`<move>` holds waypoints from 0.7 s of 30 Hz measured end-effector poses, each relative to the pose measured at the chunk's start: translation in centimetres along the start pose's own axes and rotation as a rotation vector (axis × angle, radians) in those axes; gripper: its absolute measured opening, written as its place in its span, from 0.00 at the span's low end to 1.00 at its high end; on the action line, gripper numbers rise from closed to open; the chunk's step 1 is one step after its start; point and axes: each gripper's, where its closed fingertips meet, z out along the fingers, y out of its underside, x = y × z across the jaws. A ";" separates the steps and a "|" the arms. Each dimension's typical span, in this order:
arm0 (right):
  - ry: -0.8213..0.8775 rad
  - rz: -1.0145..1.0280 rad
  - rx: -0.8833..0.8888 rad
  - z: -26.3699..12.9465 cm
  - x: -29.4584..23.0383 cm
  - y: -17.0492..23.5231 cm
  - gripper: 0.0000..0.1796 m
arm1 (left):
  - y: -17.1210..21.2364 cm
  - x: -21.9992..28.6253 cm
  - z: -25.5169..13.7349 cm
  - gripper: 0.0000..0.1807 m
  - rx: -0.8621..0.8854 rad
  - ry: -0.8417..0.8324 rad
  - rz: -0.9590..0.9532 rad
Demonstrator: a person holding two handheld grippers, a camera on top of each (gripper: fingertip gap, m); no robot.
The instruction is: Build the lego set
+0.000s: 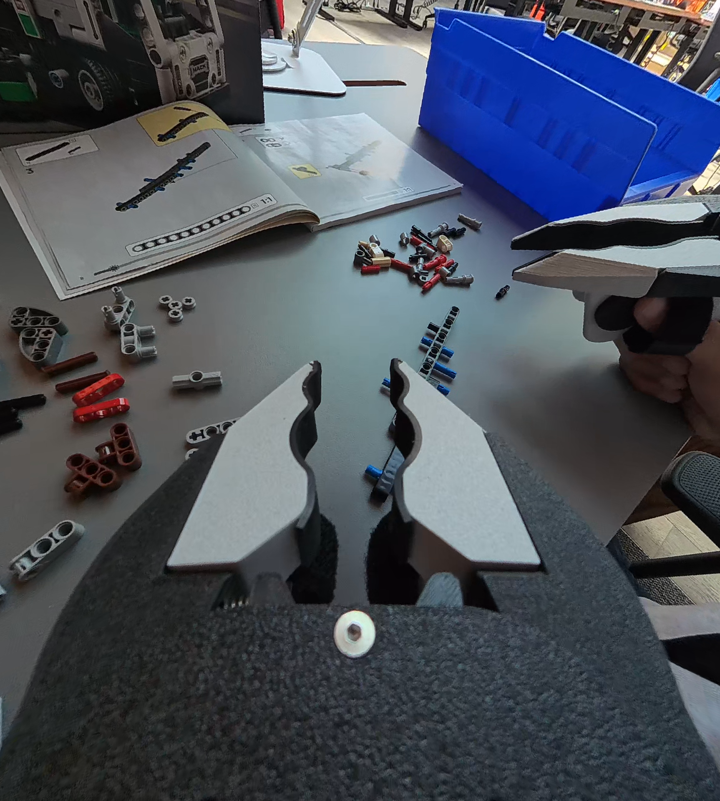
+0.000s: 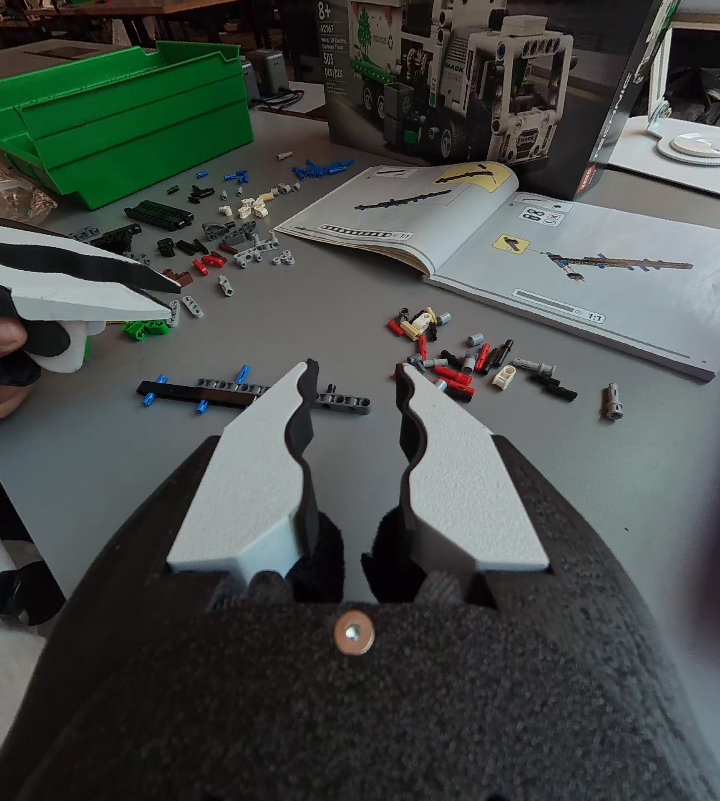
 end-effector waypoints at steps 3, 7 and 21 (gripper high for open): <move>-0.001 -0.001 0.004 0.0 0.0 0.0 0.20 | 0.1 0.1 0.1 0.17 -0.007 -0.003 0.011; -0.001 -0.007 0.005 -0.1 -0.1 -0.1 0.20 | 0.3 0.1 0.2 0.17 -0.019 -0.012 0.025; 0.012 0.053 0.012 -0.2 0.7 -0.1 0.20 | 0.8 0.1 0.6 0.17 -0.063 -0.024 0.041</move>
